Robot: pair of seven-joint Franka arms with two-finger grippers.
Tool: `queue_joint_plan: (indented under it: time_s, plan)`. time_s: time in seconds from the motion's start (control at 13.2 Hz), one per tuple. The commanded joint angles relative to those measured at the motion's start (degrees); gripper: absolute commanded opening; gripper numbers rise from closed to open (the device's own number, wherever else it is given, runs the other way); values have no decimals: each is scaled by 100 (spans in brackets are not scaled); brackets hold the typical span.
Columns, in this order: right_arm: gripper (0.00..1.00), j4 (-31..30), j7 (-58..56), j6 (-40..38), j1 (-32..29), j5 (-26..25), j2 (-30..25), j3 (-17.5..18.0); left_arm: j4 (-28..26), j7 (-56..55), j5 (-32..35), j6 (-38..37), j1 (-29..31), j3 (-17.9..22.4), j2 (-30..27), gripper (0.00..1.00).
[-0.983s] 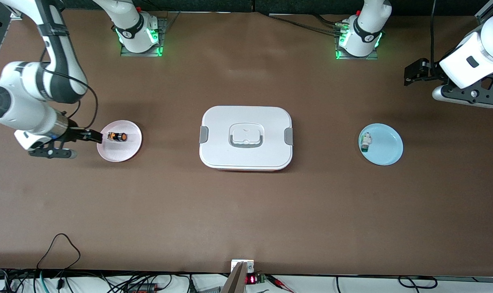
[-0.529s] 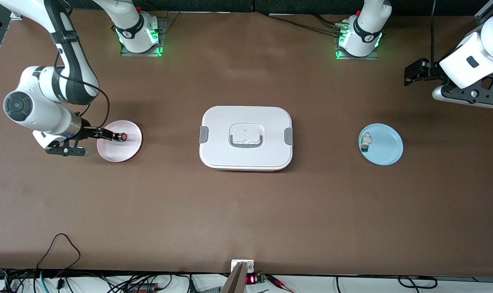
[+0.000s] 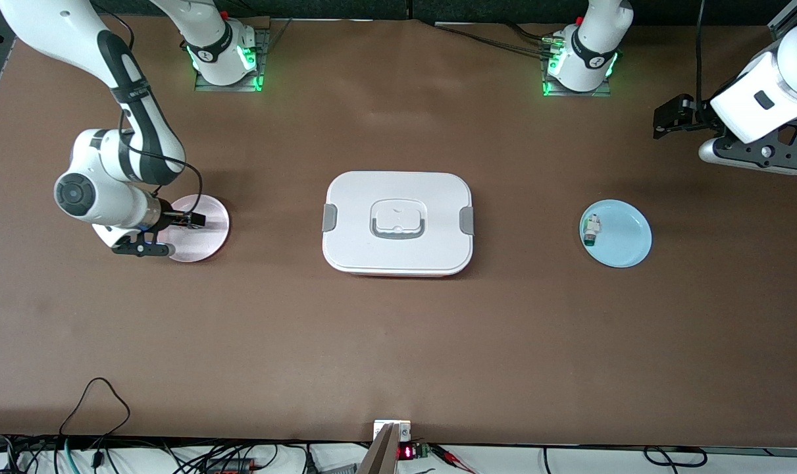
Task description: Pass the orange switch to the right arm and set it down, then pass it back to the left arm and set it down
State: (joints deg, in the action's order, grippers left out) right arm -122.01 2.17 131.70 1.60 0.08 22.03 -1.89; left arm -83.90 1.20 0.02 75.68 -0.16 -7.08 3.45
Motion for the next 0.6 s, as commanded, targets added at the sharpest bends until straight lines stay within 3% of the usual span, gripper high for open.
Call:
queue_joint_plan:
  time_s: [0.0, 0.53]
  plan:
    - [100, -95, -67, 110, -125, 89, -15, 162, 49, 30, 33, -71, 16, -21, -2, 100]
    - [100, -218, -455, 304, -398, 88, 3, 180, 49, 30, 33, -71, 16, -21, -2, 100]
